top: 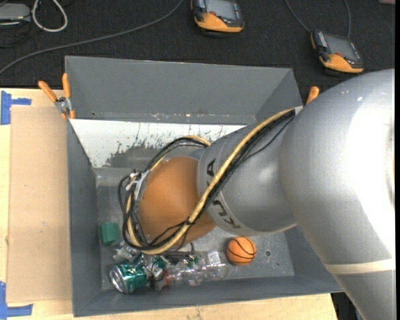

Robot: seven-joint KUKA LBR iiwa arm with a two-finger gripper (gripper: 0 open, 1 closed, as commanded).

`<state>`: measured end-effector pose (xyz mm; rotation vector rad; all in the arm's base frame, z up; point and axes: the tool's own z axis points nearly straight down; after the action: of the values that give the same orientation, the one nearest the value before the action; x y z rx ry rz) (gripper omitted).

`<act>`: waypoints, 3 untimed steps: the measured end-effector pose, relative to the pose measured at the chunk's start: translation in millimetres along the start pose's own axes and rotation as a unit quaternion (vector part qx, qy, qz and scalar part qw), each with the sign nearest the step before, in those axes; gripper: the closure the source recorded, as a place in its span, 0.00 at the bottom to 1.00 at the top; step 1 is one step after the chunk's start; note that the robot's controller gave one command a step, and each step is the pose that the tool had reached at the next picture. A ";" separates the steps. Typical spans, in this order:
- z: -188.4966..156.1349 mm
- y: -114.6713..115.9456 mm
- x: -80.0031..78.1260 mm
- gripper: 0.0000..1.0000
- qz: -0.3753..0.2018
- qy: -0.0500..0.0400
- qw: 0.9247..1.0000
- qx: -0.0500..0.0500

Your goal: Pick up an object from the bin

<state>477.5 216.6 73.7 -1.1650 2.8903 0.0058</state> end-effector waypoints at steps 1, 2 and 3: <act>-1.9 -0.3 0.8 1.00 0.000 0.000 1.000 0.000; -38.6 1.3 2.2 1.00 0.000 0.005 1.000 -0.002; -69.6 0.8 0.3 1.00 0.000 0.003 1.000 -0.001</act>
Offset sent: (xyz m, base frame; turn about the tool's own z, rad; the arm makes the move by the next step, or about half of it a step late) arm 0.0000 -0.0004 0.0630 -0.0010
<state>475.2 216.1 143.2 -1.1676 2.8957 0.0070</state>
